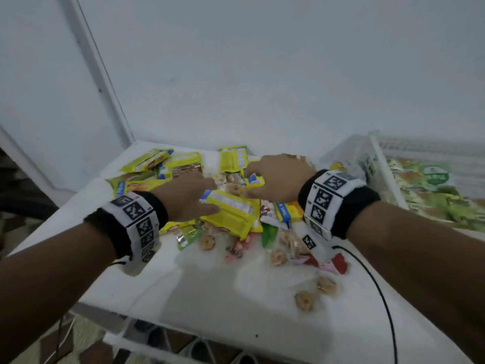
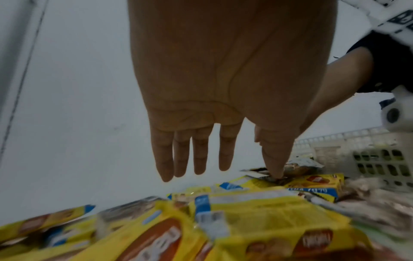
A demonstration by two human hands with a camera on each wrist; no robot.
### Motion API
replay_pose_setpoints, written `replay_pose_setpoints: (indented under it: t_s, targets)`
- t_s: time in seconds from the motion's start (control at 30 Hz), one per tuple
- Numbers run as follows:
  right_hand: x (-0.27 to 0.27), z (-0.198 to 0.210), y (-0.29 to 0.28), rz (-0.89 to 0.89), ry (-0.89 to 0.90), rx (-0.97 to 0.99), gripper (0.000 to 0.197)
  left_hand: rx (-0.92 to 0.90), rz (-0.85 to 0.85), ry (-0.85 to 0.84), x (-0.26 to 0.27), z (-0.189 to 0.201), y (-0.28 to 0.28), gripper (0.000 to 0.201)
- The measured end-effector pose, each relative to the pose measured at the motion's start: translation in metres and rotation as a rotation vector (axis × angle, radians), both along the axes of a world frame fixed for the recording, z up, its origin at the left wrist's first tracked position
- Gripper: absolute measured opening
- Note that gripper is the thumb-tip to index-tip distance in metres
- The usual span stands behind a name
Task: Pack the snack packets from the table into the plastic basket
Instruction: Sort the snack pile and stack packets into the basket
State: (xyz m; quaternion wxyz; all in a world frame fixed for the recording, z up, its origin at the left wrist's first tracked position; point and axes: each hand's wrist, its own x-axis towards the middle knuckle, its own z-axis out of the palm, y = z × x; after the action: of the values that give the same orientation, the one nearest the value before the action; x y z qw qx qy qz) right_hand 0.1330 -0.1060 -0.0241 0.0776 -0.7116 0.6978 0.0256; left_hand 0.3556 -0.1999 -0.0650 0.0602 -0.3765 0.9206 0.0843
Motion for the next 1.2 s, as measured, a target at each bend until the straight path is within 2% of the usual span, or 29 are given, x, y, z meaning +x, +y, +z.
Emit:
replay_pose_setpoints:
  t_s: [0.13, 0.33, 0.4, 0.5, 0.67, 0.73, 0.83, 1.0, 1.07, 1.2]
  targets:
    - [0.029, -0.028, -0.009, 0.050, -0.026, 0.085, 0.062, -0.003, 0.062, 0.024, 0.041, -0.019, -0.013, 0.069]
    - [0.059, -0.059, -0.037, 0.161, 0.031, 0.120, 0.085, 0.015, 0.174, -0.174, 0.079, -0.042, -0.027, 0.113]
    - [0.063, -0.065, -0.043, 0.177, 0.072, 0.118, 0.090, 0.064, 0.199, -0.169, 0.080, -0.042, -0.025, 0.115]
    - [0.063, -0.068, -0.043, 0.198, 0.115, 0.132, 0.086, 0.073, 0.215, -0.087, 0.079, -0.043, -0.022, 0.109]
    - [0.044, -0.052, -0.048, 0.207, 0.131, 0.308, 0.093, 0.132, 0.287, 0.066, 0.084, -0.026, -0.029, 0.105]
    - [0.038, -0.043, -0.052, 0.193, 0.128, 0.368, 0.091, 0.148, 0.318, 0.141, 0.086, -0.008, -0.039, 0.100]
    - [0.038, -0.036, -0.058, 0.152, 0.116, 0.398, 0.080, 0.064, 0.343, 0.105, 0.087, 0.013, -0.064, 0.100]
    - [0.062, -0.037, -0.076, 0.123, 0.079, 0.212, 0.045, -0.031, 0.352, -0.048, 0.084, 0.011, -0.105, 0.103]
    - [0.078, -0.039, -0.084, 0.122, 0.074, 0.168, 0.037, -0.049, 0.325, -0.102, 0.085, 0.002, -0.116, 0.105]
    - [0.109, -0.047, -0.096, 0.108, 0.138, 0.203, 0.048, -0.025, 0.245, -0.229, 0.084, -0.018, -0.126, 0.110]
